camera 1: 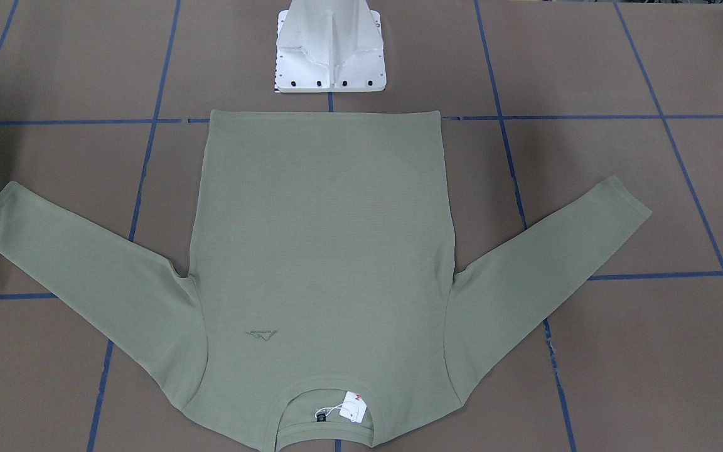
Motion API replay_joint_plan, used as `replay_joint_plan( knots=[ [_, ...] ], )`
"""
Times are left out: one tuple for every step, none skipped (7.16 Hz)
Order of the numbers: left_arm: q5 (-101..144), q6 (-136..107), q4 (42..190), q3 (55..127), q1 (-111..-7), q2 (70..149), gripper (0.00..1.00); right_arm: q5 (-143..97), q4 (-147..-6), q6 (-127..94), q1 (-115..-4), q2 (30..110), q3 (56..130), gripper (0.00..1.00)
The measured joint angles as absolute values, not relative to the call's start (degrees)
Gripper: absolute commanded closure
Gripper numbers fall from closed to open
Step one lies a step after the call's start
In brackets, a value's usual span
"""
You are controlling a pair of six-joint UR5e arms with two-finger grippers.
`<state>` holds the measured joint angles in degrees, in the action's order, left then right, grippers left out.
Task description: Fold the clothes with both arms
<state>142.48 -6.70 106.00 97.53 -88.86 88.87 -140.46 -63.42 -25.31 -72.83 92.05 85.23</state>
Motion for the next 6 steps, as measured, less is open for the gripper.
replay_joint_plan(
  knots=[
    [142.47,-6.72,106.00,97.53,-88.86,88.86,0.00,-140.34,-62.14,-25.66,-72.39,91.86,83.90,0.02],
    [142.47,-6.77,106.02,97.54,-88.86,88.86,0.00,-140.32,-61.58,-25.78,-71.93,91.73,82.72,0.02],
    [142.47,-6.76,106.05,97.58,-88.86,88.86,0.00,-140.32,-61.37,-25.82,-71.40,91.67,82.07,0.04],
    [142.47,-6.71,106.06,97.60,-88.86,88.86,0.00,-140.27,-61.27,-25.83,-70.62,91.67,81.63,0.04],
    [142.47,-6.69,106.02,97.58,-88.86,88.86,0.00,-140.20,-61.21,-25.82,-70.00,91.67,81.22,0.04],
    [142.47,-6.68,106.01,97.57,-88.86,88.86,0.00,-140.16,-61.18,-25.78,-69.57,91.66,80.71,0.05]
  ],
)
